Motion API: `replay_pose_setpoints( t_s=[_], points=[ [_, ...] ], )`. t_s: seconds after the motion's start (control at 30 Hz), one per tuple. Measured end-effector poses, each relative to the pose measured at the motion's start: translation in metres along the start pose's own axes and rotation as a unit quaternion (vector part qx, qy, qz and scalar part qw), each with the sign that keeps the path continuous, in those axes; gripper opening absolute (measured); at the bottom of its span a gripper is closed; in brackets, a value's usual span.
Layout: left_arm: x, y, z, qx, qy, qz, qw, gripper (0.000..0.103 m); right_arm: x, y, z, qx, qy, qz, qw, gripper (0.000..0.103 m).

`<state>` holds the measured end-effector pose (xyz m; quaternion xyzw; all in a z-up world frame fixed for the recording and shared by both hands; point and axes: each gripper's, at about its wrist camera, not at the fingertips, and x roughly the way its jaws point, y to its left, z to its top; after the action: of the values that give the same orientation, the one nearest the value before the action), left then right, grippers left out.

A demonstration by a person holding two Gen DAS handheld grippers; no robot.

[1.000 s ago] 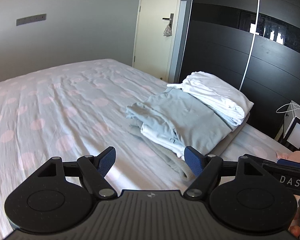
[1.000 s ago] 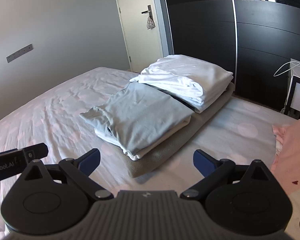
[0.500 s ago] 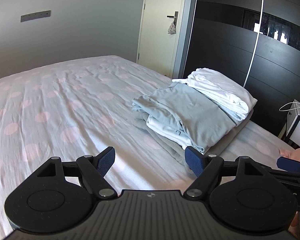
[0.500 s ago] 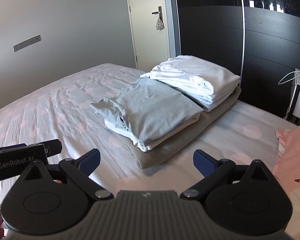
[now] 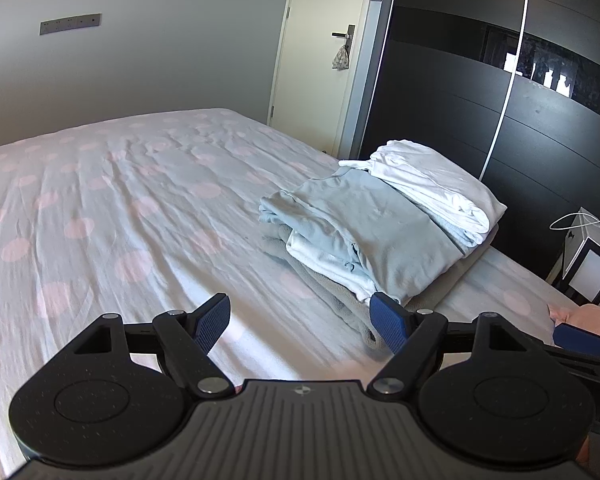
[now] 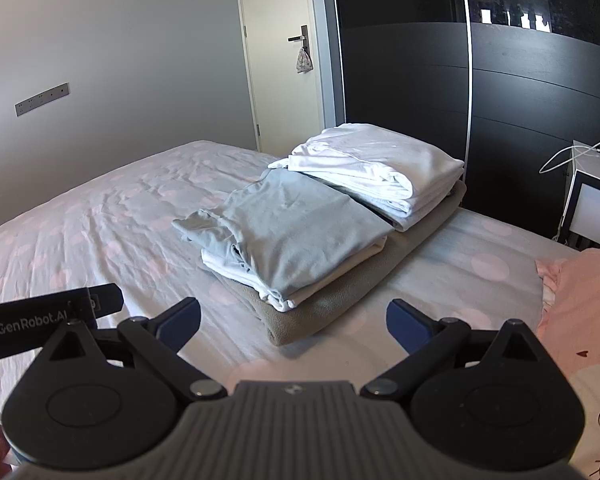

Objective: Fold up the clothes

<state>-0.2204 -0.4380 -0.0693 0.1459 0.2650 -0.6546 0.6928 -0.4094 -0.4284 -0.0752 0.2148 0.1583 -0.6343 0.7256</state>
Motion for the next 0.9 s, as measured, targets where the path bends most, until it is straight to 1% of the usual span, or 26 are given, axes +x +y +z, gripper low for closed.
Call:
replay_pose_setpoints(
  t_s=[0.3, 0.9],
  points=[
    [-0.0023, -0.0020, 0.0020, 0.004, -0.004, 0.003, 1.0000, 0.076, -0.0015, 0.0008, -0.0010, 0.003, -0.009, 0.003, 1.000, 0.100],
    [-0.0012, 0.0002, 0.0035, -0.003, 0.000, 0.000, 1.0000, 0.076, -0.0043, 0.0021, -0.0011, 0.002, -0.017, 0.004, 1.000, 0.100]
  ],
)
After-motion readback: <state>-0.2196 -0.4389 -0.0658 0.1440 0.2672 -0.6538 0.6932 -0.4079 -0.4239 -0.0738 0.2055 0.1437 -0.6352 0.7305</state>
